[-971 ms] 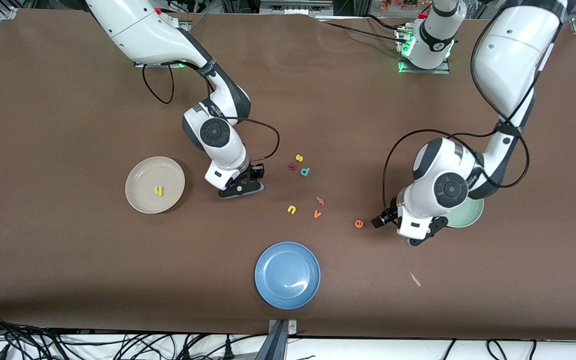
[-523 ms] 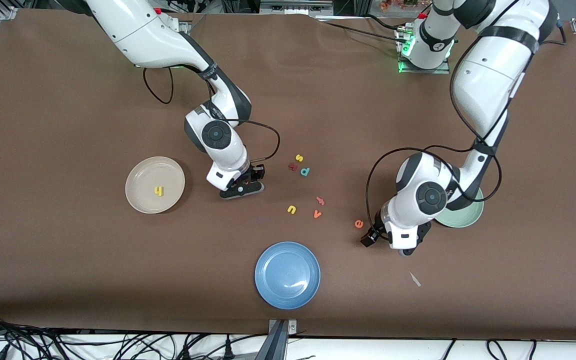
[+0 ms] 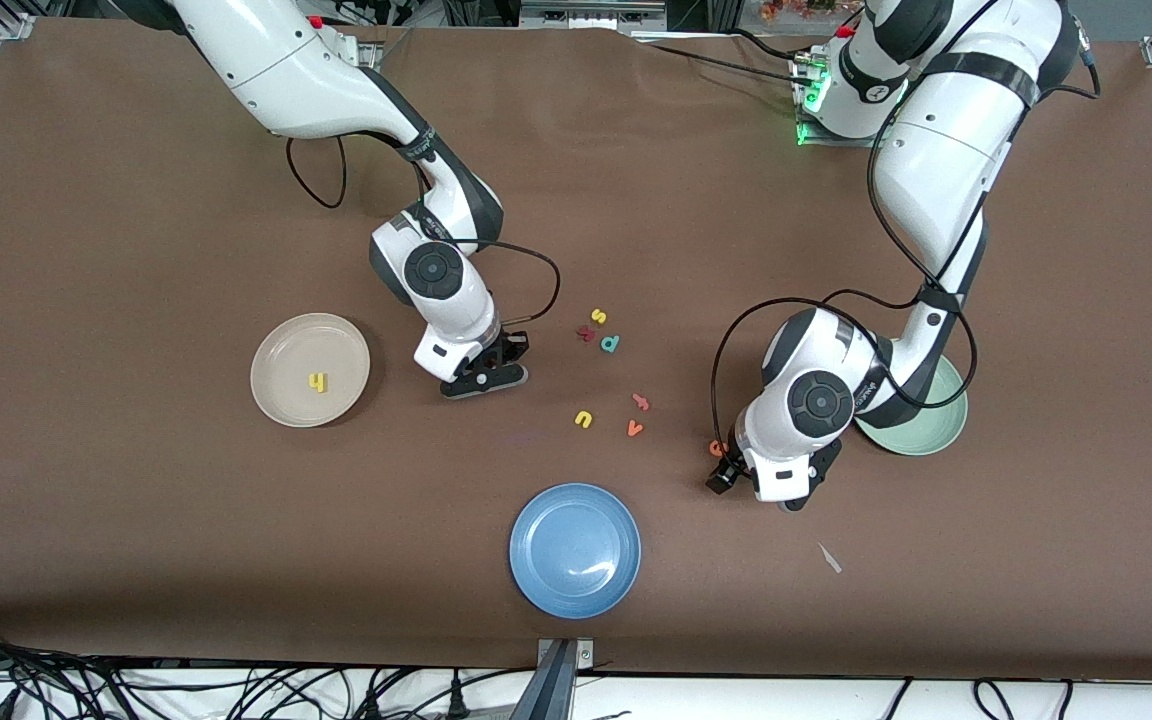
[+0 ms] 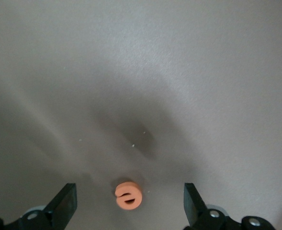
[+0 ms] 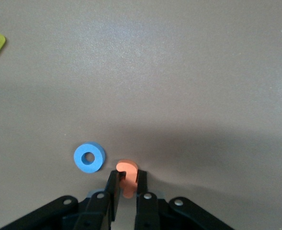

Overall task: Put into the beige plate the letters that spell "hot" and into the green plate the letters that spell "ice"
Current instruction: 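Grasp the orange 7 with the right gripper while the left gripper reaches, then drop the orange 7 on the beige plate while the left gripper grasps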

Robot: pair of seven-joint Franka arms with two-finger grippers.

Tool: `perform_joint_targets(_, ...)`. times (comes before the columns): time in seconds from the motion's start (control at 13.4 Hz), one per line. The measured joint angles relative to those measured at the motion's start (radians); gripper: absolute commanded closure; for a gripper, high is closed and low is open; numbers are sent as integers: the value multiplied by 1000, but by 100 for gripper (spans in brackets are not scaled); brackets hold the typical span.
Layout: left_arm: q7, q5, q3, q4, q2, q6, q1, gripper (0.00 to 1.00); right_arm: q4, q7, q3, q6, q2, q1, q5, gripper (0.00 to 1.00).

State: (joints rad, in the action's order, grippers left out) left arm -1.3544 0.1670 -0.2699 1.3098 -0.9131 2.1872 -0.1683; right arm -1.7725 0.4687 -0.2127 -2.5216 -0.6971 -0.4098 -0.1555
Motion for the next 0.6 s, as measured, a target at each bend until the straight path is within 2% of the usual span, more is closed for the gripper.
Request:
perform_joint_targets(0.22, -11, 0, 7, 1, -7, 2, -25, 4, 3, -4, 13, 12, 16, 8, -1, 100)
perform_joint_targets(0.3, -16, 0, 16, 1, -12, 4, -38, 6, 3, -18, 17, 34, 31, 23, -1, 100)
perform_joint_targets(0.45, -19, 0, 48, 0, -22, 10, -62, 20, -1, -116, 22, 98, 76, 82, -1, 100)
perform_joint_targets(0.6, -19, 0, 62, -1, -27, 14, -64, 19, -21, -231, 23, 160, 131, 164, -1, 100)
